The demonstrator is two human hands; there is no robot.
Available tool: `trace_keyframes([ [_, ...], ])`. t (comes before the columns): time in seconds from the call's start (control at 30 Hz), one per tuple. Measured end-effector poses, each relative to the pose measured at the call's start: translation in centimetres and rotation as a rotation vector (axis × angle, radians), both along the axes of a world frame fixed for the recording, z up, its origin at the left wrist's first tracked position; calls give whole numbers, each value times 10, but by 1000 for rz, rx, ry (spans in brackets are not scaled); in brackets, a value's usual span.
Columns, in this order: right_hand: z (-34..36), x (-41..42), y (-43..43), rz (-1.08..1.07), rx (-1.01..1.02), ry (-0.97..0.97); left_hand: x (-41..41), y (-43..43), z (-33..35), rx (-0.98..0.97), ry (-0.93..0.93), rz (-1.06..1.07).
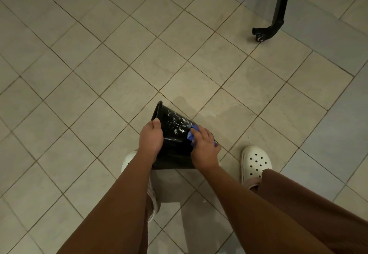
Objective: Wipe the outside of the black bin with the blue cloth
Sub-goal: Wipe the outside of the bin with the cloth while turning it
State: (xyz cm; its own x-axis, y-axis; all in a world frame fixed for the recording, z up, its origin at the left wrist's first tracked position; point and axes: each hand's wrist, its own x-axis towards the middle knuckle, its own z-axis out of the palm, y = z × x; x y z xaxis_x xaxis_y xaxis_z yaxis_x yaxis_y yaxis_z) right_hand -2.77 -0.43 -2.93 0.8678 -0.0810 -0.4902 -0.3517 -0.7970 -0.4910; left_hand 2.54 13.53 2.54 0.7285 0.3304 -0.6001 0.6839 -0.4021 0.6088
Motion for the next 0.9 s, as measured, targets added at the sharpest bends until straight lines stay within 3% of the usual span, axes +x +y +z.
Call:
trace_keyframes([
  [0.13,-1,-17,-5,-81,-17,32,2,0,-1,22,-7,-19],
  [0.3,2,-26,20,-1,26,-133,4,0,-3,26,12,-16],
  [0.4,-7,-11,8,3,11,-53,1,3,-3,17,1,6],
  [0.5,-11,-11,-7,-123,0,27,0,3,-3,10,-7,33],
  [0.6,-7,-27,2,-181,6,1,4,1,-3,15,-13,19],
  [0.73,-2,-33,22,-81,18,-120,5,2,-4,19,12,3],
  [0.9,-11,-10,-1,-134,16,2,3,2,-5,11,-1,36],
])
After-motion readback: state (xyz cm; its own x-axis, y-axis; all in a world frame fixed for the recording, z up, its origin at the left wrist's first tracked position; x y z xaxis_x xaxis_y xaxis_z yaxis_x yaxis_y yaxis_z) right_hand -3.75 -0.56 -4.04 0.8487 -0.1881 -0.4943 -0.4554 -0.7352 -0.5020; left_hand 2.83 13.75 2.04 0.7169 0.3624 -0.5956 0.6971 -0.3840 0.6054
